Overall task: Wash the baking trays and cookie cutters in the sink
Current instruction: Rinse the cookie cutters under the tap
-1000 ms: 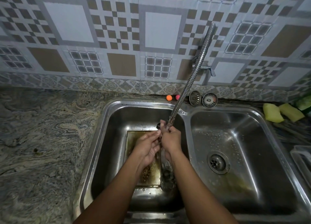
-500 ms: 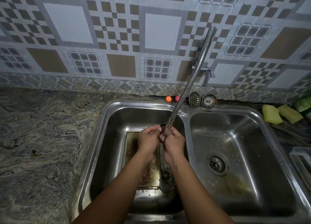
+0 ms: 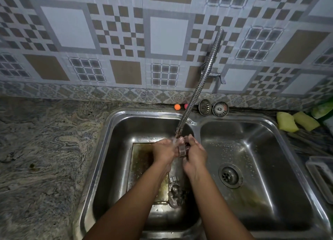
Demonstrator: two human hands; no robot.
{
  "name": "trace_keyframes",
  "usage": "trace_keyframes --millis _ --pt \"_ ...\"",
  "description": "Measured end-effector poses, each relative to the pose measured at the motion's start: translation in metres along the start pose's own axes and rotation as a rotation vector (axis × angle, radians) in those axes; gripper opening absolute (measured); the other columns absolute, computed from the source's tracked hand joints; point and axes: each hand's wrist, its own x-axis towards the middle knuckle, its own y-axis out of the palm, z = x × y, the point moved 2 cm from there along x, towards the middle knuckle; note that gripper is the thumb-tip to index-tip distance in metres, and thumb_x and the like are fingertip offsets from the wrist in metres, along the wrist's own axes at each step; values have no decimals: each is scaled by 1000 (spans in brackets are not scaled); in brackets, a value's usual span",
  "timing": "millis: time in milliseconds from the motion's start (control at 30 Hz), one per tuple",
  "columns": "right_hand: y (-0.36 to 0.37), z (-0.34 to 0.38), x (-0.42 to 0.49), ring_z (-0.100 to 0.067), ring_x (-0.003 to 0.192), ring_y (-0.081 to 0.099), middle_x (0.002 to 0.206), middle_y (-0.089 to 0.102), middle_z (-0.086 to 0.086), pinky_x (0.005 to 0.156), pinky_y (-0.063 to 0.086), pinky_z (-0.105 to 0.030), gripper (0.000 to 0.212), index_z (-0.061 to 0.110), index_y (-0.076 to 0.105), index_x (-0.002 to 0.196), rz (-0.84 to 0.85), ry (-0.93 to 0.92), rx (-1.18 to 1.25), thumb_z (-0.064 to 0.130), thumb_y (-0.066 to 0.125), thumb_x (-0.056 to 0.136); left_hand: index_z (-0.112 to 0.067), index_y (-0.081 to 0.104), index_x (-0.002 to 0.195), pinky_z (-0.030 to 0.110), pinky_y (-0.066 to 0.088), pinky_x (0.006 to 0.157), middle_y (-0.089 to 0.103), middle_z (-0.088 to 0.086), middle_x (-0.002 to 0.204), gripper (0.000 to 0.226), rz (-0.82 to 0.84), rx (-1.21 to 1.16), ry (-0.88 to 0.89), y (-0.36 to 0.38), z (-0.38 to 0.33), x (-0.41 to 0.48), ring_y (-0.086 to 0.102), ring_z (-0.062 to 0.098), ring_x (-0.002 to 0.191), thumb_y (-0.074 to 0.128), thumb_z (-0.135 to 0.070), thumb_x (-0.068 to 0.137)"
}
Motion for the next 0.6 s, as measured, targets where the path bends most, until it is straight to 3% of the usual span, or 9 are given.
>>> trace_keyframes --millis 67,167,233,333,400,500,600 --pt "-1 0 -3 -23 66 67 84 71 -13 65 58 -39 6 7 68 92 70 45 30 8 62 93 -12 59 64 23 40 45 62 5 59 25 -36 47 -34 6 4 3 54 18 52 73 -12 85" --pt "2 -1 -5 -28 78 72 91 74 -17 77 60 -41 9 3 70 97 79 17 -103 6 64 91 -13 64 73 29 42 59 65 4 67 24 -31 95 -41 12 1 2 56 19 62 55 -13 95" --pt "6 -1 -4 -22 73 72 88 75 -14 66 60 -32 10 3 71 98 62 -34 -216 4 62 92 -13 59 83 32 44 62 63 10 76 26 -21 112 -25 8 0 2 56 20 66 42 -15 103" --pt "13 -5 -3 -13 50 59 69 70 -7 43 46 -24 14 7 71 96 77 -95 -368 2 57 94 -12 56 102 23 36 47 57 5 71 20 80 126 -2 -4 0 -2 48 13 54 41 -24 105" --pt "17 -11 -6 -15 52 55 66 67 -7 44 43 -24 13 10 72 92 108 -133 -432 6 60 93 -14 62 107 22 30 42 56 0 66 21 104 145 30 -12 -1 -7 45 10 49 48 -29 103" --pt "22 -13 -5 -12 52 58 70 71 -6 47 45 -24 9 10 74 87 52 -217 -487 5 67 88 -16 70 108 22 37 40 66 3 70 16 120 106 55 -20 -10 -11 53 7 47 57 -16 99" --pt "23 -15 0 -17 66 66 77 75 -7 61 52 -31 11 13 76 87 -23 -239 -526 5 69 85 -13 71 115 20 43 41 72 3 75 25 195 150 17 -27 -11 -12 57 4 48 58 -4 96"
